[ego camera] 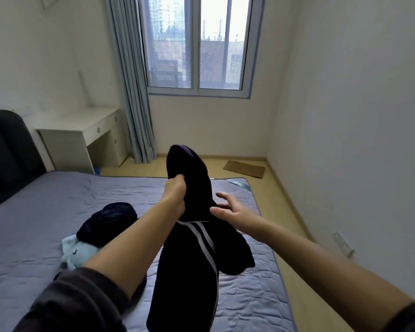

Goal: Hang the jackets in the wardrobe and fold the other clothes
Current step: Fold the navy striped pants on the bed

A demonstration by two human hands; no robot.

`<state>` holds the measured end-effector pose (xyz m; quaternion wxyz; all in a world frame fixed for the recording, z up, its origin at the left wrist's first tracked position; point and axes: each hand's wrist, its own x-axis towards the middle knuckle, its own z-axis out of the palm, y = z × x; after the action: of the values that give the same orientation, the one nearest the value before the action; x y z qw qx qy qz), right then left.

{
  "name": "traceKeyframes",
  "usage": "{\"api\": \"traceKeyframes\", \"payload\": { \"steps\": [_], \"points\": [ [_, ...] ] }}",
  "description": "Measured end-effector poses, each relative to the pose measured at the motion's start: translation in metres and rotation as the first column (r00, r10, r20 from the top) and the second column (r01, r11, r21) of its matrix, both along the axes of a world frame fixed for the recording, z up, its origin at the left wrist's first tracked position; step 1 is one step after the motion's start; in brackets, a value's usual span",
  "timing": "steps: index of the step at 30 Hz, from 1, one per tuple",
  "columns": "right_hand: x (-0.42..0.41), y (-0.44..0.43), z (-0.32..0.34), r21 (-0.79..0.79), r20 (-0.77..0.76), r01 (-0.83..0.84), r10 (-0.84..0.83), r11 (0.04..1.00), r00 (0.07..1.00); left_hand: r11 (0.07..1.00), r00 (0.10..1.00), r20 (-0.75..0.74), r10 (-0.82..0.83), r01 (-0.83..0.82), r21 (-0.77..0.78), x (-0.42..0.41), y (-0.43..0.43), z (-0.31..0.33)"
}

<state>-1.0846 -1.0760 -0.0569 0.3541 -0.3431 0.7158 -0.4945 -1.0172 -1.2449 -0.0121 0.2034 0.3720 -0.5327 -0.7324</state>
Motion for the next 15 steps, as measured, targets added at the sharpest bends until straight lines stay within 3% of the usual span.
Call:
{"api": "traceKeyframes", "payload": {
  "steps": [3, 7, 11, 15],
  "points": [
    [0.002, 0.006, -0.006, 0.081, -0.026, -0.119, 0.121, 0.99, 0.992, 0.998, 0.998, -0.058, 0.031, -0.028, 0.047, 0.003, -0.003, 0.007],
    [0.007, 0.007, -0.024, 0.242, -0.379, -0.057, 0.148, 0.969, 0.914, 0.993, 0.993, -0.106, 0.043, -0.031, 0.112, 0.006, -0.004, 0.02],
    [0.007, 0.002, -0.038, 0.117, -0.57, 0.145, -0.053, 0.983, 0.82, 0.994, 0.99, -0.141, 0.024, -0.008, 0.112, 0.008, -0.007, 0.026],
    [0.002, 0.002, -0.026, -0.039, -0.516, 0.25, -0.234, 0.967, 0.824, 0.999, 0.995, -0.089, 0.041, -0.039, 0.029, 0.016, -0.025, 0.021]
  ]
}}
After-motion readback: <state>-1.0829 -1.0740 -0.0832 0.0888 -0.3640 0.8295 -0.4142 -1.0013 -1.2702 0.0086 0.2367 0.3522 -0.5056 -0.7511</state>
